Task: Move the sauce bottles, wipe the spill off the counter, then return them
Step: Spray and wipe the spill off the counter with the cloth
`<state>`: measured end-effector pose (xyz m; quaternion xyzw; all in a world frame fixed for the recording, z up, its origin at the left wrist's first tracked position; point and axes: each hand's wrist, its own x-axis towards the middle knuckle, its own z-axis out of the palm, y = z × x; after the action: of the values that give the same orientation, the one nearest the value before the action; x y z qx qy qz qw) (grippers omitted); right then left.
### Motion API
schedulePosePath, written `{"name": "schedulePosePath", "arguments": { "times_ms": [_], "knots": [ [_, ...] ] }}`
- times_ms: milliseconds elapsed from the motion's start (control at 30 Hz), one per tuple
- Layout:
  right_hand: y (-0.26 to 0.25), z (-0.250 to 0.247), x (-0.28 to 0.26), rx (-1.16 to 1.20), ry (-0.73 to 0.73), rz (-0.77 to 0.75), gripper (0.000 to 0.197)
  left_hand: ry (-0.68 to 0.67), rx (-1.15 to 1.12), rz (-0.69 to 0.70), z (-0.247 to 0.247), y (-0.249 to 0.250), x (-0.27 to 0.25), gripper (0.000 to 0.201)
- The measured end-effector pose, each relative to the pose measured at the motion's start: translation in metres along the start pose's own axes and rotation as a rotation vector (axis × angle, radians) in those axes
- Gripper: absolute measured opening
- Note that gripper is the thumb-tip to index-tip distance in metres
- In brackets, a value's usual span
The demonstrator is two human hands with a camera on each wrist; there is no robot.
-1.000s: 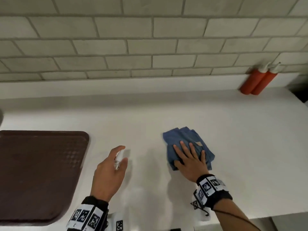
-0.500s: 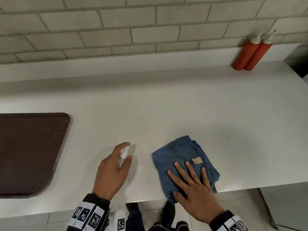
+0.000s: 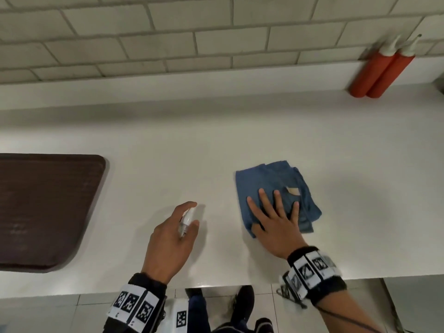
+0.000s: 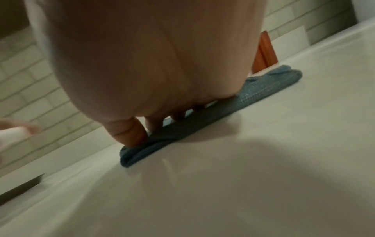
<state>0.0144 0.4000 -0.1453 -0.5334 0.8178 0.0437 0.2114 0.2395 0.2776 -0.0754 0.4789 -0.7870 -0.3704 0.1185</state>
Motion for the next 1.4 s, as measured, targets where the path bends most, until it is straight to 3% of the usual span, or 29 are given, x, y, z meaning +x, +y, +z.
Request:
{"name": "schedulePosePath", "arguments": {
  "times_ms": [67, 200, 433, 633, 733, 833, 967, 1033, 1100, 1233, 1333, 1400],
  "knots": [
    [-0.005, 0.012, -0.021, -0.001, 0.005, -0.065, 0.067, -0.003, -0.015, -0.004, -0.003, -0.001, 0.007, 0.037],
    [0.003, 0.004, -0.012, 0.030, -0.044, -0.027, 0.070, 0.006, -0.028, 0.004, -0.012, -0.006, 0.026, 0.036],
    [-0.017, -0.045, 0.101, 0.070, -0.044, 0.092, 0.064, 0.024, -0.018, 0.025, -0.040, -0.021, 0.058, 0.037],
    [-0.087, -0.073, 0.175, 0.064, -0.084, 0.057, 0.064, 0.050, -0.021, 0.011, -0.067, -0.043, 0.082, 0.039],
    [-0.126, -0.058, 0.168, 0.012, -0.068, -0.058, 0.064, 0.078, -0.017, 0.012, -0.078, -0.056, 0.094, 0.039],
    [-0.139, -0.029, 0.125, -0.073, 0.018, -0.165, 0.069, 0.087, -0.015, 0.021, -0.087, -0.066, 0.105, 0.040],
    [-0.113, 0.005, 0.044, -0.121, 0.068, -0.278, 0.079, 0.080, -0.024, 0.023, -0.094, -0.071, 0.117, 0.040],
    [-0.090, 0.007, 0.024, -0.111, 0.072, -0.236, 0.085, 0.087, -0.033, 0.018, -0.096, -0.069, 0.121, 0.039],
    [-0.068, -0.004, 0.033, -0.074, -0.012, -0.146, 0.082, 0.081, -0.038, 0.019, -0.095, -0.066, 0.124, 0.038],
    [-0.069, -0.034, 0.097, 0.005, -0.018, 0.030, 0.070, 0.047, -0.030, 0.046, -0.089, -0.058, 0.121, 0.037],
    [-0.102, -0.044, 0.136, 0.006, -0.029, 0.044, 0.081, 0.045, -0.048, 0.071, -0.085, -0.051, 0.117, 0.038],
    [-0.125, -0.043, 0.134, -0.005, -0.062, -0.003, 0.081, 0.057, -0.053, 0.096, -0.082, -0.046, 0.114, 0.037]
  ]
}}
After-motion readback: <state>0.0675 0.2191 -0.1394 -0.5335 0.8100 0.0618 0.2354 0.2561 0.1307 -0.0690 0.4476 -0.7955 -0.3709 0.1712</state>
